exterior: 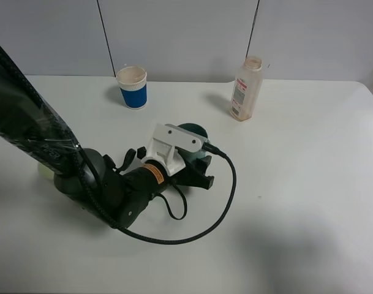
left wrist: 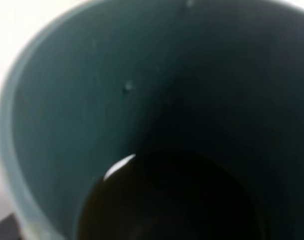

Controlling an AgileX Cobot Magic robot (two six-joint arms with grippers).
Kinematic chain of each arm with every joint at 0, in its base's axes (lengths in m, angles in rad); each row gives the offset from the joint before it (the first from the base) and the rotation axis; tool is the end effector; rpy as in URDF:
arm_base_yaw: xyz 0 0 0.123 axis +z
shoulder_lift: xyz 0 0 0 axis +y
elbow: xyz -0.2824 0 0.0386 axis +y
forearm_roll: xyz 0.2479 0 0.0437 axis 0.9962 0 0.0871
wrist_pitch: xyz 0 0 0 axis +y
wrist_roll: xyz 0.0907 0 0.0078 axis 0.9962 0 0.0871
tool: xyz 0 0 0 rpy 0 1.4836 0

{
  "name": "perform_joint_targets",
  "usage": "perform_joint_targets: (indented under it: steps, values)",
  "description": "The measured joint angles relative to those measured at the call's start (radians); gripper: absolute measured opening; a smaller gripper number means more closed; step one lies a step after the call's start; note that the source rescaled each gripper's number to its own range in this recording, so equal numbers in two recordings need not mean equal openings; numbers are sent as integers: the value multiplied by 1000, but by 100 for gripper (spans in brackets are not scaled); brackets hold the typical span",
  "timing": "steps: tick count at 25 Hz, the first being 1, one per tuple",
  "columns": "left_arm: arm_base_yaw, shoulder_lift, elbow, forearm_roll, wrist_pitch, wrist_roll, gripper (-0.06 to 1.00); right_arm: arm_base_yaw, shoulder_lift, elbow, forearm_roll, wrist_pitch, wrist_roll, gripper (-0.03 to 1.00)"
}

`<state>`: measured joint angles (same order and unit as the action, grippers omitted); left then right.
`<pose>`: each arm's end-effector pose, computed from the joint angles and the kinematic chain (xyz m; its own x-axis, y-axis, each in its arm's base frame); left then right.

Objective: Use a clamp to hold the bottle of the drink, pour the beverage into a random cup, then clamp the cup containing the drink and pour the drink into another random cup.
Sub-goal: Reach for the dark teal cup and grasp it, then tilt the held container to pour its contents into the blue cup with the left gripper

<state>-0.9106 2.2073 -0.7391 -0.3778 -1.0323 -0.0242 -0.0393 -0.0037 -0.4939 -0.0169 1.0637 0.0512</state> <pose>0.2361 -0.2571 0.0528 -0.3495 0.1051 -0.9310 0.5037 0.8589 -0.0922 -0.0049 -0.0012 0.2752 -0.4577 0.0610 -0.8870 0.0721 0.9969 0.0313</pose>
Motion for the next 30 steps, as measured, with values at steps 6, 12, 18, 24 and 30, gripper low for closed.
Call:
perform_joint_targets:
  steps: [6,12,18,24,30]
  values:
    - [11,-1,0,18,5,-7,0,0,0,0,0,0,0,100]
    - [11,-45,0,45,72,3,0,0,0,0,0,0,0,100]
    - [11,-119,1,53,118,12,0,0,0,0,0,0,0,100]
    - [11,-208,1,73,182,49,0,0,0,0,0,0,0,100]
    - [61,-300,1,141,280,114,0,0,0,0,0,0,0,100]
